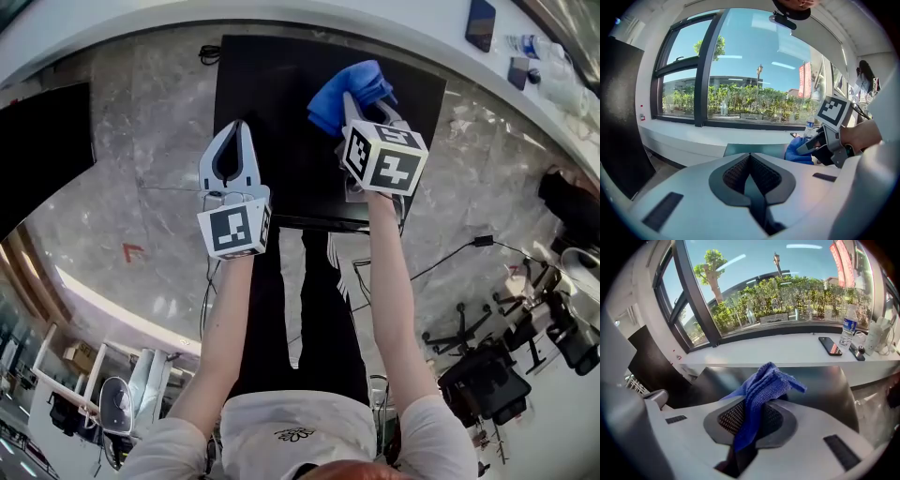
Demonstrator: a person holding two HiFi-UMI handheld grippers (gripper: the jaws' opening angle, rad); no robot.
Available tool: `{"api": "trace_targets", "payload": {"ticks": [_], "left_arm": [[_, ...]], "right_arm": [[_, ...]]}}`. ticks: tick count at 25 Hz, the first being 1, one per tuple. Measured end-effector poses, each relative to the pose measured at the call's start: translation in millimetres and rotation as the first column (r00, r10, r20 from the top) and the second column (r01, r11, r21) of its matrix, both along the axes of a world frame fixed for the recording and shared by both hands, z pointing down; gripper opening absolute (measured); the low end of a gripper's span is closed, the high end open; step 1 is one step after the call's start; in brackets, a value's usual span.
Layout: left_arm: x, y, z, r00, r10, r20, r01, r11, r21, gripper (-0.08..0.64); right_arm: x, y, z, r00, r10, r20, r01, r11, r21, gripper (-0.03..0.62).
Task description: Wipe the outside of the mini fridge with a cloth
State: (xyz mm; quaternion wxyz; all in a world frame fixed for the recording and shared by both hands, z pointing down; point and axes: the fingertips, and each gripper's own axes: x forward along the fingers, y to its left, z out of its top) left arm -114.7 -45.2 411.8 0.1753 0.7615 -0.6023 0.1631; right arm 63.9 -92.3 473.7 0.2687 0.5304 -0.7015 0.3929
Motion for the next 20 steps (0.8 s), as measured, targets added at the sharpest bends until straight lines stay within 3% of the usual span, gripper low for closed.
{"api": "trace_targets", "payload": {"ticks": [13, 20], "left_arm": [[56, -2, -4, 0.997, 0.075, 0.011, -0.075, 0.997, 0.009, 0.005], [64, 5, -1, 0.997, 0.077, 0.008, -0.077, 0.997, 0.001, 0.005]], "right_arm": [[111, 22, 0, 0.988, 0.117, -0.104, -0.116, 0.993, 0.014, 0.072], [157, 31, 1, 0.977, 0.16, -0.143, -0.159, 0.987, 0.019, 0.072]]}}
